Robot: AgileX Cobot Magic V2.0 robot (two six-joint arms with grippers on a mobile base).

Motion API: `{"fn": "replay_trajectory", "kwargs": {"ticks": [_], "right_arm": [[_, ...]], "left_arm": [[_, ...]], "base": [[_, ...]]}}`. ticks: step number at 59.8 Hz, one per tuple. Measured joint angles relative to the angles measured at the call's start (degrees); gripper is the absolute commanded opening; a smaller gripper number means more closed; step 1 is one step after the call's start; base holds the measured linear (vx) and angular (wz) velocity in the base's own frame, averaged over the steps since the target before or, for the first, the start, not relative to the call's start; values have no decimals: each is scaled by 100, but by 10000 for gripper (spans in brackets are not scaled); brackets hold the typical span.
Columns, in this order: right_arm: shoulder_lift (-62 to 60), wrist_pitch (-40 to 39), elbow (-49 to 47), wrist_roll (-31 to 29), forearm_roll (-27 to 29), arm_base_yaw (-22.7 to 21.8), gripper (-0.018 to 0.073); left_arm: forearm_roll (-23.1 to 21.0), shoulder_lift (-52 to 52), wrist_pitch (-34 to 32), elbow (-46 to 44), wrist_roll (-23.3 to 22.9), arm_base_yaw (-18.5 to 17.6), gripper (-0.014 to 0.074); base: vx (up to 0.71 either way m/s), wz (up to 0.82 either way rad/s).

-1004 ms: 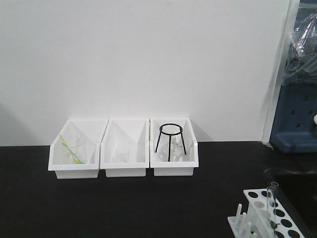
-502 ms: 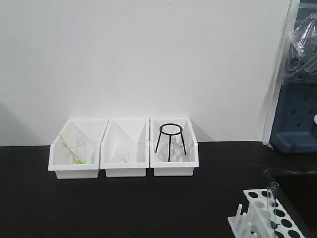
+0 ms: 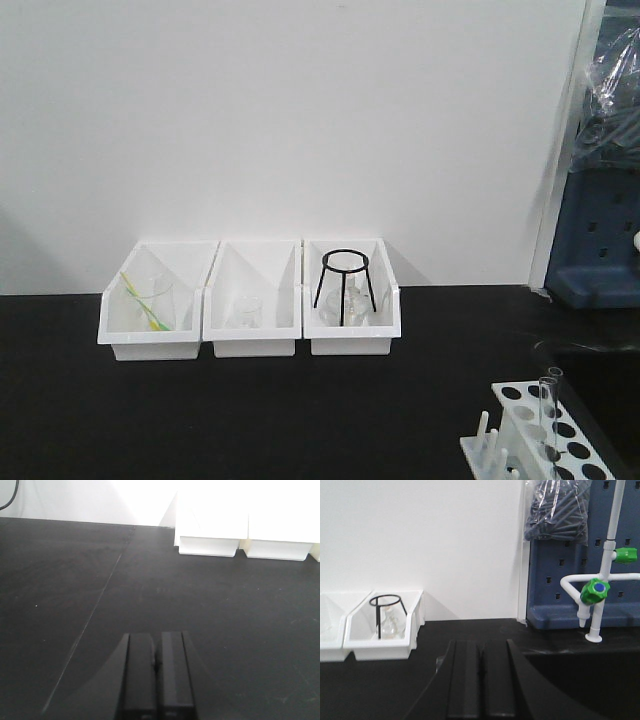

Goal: Flip and reinsert test tube from rack

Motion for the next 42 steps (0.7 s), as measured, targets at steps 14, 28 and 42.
{"fn": "replay_trajectory", "kwargs": {"ticks": [14,28,42], "right_arm": [[-2080,141,1796,-910,539,0,-12],[-2239,108,2203,-941,577,0,-12],[-2264,90,2203,-941,577,0,-12]], "left_arm": [[0,0,6,0,0,0,-6],[0,0,21,0,0,0,-6],[0,0,22,0,0,0,-6]], "base": [[0,0],[0,0],[0,0]]}}
